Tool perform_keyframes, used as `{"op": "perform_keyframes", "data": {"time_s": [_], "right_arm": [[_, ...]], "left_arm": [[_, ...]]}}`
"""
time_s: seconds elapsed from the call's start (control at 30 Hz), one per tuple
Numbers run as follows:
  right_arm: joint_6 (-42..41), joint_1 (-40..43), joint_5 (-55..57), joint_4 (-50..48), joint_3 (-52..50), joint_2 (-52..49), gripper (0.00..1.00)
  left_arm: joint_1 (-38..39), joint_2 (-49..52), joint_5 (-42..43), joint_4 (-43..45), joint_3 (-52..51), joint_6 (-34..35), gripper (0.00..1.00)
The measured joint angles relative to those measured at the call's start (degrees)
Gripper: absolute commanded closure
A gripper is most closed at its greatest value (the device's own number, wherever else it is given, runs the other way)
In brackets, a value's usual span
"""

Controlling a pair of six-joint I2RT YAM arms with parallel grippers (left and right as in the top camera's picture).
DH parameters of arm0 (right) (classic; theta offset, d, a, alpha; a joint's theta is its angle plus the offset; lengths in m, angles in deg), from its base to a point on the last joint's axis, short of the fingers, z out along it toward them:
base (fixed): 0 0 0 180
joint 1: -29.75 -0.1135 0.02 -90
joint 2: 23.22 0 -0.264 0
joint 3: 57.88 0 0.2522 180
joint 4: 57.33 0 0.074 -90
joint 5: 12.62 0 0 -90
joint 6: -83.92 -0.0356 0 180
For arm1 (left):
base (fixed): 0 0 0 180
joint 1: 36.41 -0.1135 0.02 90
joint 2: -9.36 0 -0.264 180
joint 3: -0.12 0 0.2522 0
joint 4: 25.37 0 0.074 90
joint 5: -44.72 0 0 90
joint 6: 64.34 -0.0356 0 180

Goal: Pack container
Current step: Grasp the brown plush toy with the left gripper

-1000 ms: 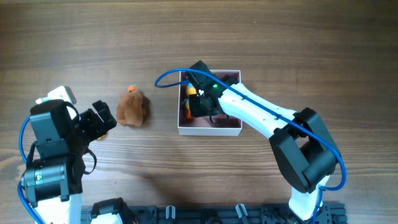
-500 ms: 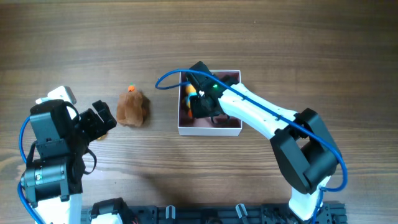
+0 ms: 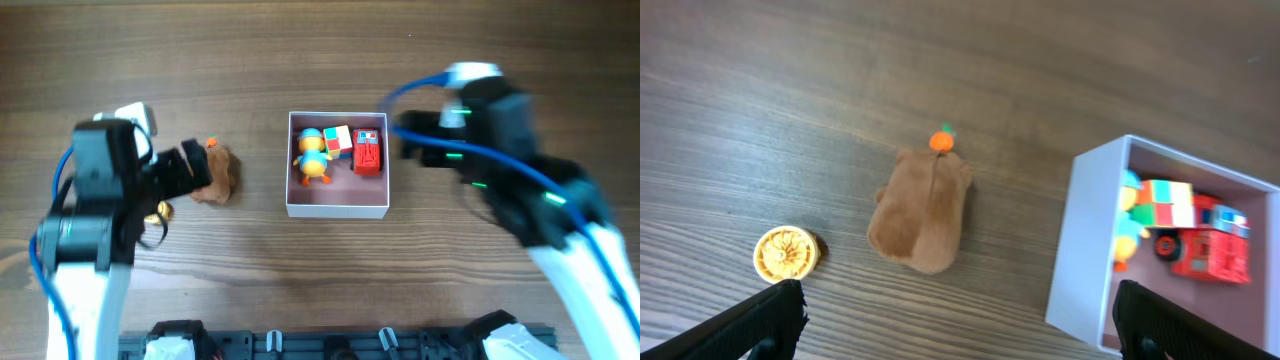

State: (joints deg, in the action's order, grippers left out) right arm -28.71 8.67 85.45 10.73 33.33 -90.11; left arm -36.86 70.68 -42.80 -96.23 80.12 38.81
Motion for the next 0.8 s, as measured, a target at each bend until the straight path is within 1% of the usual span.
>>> {"op": "perform_keyframes", "data": {"time_s": [0.13,0.27,0.33,0.43,0.67,0.73,0.77,0.8], "right_arm": [[0.94,10.6,1.16,4.96,0.11,4.04,0.0],[3.58,16.65,1.14,7.85,0.11,2.82,0.0],[4.61,17.66,0.87,8.46,0.11,0.74,0.0],[5.01,17.73,0.44,8.87,0.11,-2.62,0.0],[5.07,17.77,-1.01,9.16,0.09,-7.82,0.0],[5.22,17.77,-1.2,9.18,0.09,-8.22,0.0],[5.22,17.77,-1.22,9.2,0.09,-8.22,0.0],[5.22,17.77,-1.22,9.18,0.09,-8.22,0.0]], "left_arm": [[0.02,11.63,0.0,0.11,0.5,-0.85,0.0],[0.02,23.34,0.0,2.32,0.48,-1.33,0.0],[0.02,28.81,-0.02,4.07,0.48,-2.27,0.0],[0.02,34.32,-0.61,5.73,0.48,-3.5,0.0],[0.02,41.92,-1.55,6.67,0.48,-5.4,0.01],[0.02,43.01,-1.57,6.62,0.48,-5.55,0.14],[0.02,43.12,-1.57,6.6,0.48,-5.88,0.24],[0.02,43.12,-1.55,6.6,0.48,-5.77,0.37]]}}
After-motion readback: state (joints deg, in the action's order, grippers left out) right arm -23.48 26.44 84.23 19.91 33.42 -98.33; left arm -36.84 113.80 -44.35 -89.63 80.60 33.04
